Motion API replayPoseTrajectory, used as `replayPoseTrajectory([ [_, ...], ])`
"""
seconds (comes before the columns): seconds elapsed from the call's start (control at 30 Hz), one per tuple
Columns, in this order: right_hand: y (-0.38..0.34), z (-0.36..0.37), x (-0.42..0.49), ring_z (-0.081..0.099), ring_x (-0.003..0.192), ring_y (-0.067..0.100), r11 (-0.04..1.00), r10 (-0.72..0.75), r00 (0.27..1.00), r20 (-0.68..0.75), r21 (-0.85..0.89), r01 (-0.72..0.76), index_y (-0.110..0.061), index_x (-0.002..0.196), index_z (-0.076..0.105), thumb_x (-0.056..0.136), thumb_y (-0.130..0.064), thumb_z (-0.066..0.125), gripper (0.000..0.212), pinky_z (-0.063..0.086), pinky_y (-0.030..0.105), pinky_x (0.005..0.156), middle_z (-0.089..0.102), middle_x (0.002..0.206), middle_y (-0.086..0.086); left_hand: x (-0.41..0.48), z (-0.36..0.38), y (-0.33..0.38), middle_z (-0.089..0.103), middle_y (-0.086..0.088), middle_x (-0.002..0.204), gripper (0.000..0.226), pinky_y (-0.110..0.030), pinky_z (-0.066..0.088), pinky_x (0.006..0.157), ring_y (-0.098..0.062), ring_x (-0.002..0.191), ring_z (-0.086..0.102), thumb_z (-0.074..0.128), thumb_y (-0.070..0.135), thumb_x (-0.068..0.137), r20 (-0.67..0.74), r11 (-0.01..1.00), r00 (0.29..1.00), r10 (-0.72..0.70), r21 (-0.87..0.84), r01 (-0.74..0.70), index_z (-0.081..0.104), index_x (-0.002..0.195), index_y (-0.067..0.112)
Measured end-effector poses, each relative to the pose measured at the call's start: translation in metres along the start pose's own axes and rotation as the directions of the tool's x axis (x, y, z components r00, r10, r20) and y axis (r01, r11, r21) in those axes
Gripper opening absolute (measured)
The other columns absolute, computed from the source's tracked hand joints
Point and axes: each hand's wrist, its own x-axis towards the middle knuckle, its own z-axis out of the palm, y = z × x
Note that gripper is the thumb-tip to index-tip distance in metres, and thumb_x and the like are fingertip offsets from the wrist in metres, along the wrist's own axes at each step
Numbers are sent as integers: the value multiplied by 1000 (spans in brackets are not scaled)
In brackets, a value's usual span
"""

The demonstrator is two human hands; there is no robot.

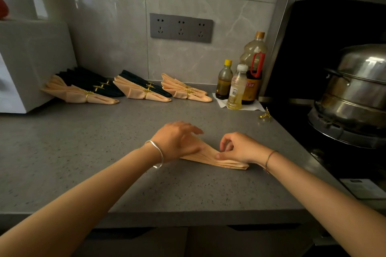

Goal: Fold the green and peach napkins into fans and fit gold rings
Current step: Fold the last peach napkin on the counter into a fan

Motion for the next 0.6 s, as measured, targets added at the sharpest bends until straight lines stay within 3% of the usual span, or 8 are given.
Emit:
replayPoseTrajectory([
  [0.1, 1, 0, 2, 62, 77, 10, 999, -1, 999, 53, 39, -1, -19, 94, 60, 77, -39, 74, 29, 48, 22, 72, 68, 88, -1, -1, 12, 10, 56, 10, 130, 63, -28, 33, 105, -11, 121, 49, 60, 64, 77, 107, 988, 989, 104, 102, -115, 52, 131, 32],
  [0.2, 8, -4, 4, 59, 75, 8, 972, 27, 993, 114, 228, -53, -18, 92, 60, 79, -35, 73, 25, 45, 18, 69, 66, 84, -2, 4, 20, 11, 56, 10, 129, 68, -30, 31, 104, -12, 120, 50, 58, 71, 74, 100, 974, 984, 149, 160, -163, 52, 130, 33],
  [0.27, 17, -6, 5, 58, 77, 6, 877, 79, 983, 165, 457, -147, -18, 92, 62, 80, -33, 71, 22, 45, 17, 67, 65, 88, -2, 10, 21, 11, 56, 9, 129, 67, -29, 30, 104, -12, 119, 50, 58, 69, 76, 86, 970, 984, 156, 176, -169, 49, 132, 33],
  [0.33, 29, -9, 9, 61, 75, 7, 687, 85, 966, 242, 688, -233, -14, 94, 62, 76, -29, 71, 25, 49, 18, 65, 67, 88, 0, 20, 22, 12, 54, 7, 132, 61, -29, 29, 105, -14, 120, 50, 56, 61, 83, 80, 964, 985, 150, 207, -164, 46, 135, 32],
  [0.4, 39, -11, 14, 62, 79, 10, 635, 101, 962, 256, 728, -260, -12, 96, 63, 73, -31, 71, 30, 49, 20, 70, 68, 89, 2, 34, 24, 12, 54, 4, 132, 53, -30, 29, 106, -16, 121, 51, 54, 50, 89, 102, 957, 985, 142, 239, -163, 44, 136, 30],
  [0.5, 53, -17, 28, 60, 82, 11, 722, 175, 977, 120, 659, -211, -16, 93, 67, 83, -36, 66, 23, 46, 21, 71, 69, 88, -1, 56, 23, 10, 56, 3, 130, 45, -30, 34, 104, -17, 118, 53, 52, 41, 93, 175, 954, 980, 94, 264, -139, 44, 136, 29],
  [0.57, 66, -23, 43, 55, 73, 10, 745, 258, 960, -107, 655, -127, -14, 92, 65, 85, -33, 65, 20, 41, 20, 62, 65, 84, -2, 68, 21, 8, 58, 2, 127, 43, -30, 38, 101, -18, 116, 54, 52, 40, 94, 196, 963, 979, 45, 252, -94, 45, 135, 29],
  [0.6, 76, -26, 51, 53, 71, 11, 747, 315, 914, -257, 661, -71, -13, 94, 62, 85, -29, 67, 19, 39, 21, 60, 62, 86, 0, 75, 22, 7, 59, 2, 126, 43, -30, 39, 100, -18, 114, 55, 52, 41, 93, 193, 966, 981, 20, 249, -69, 45, 134, 29],
])
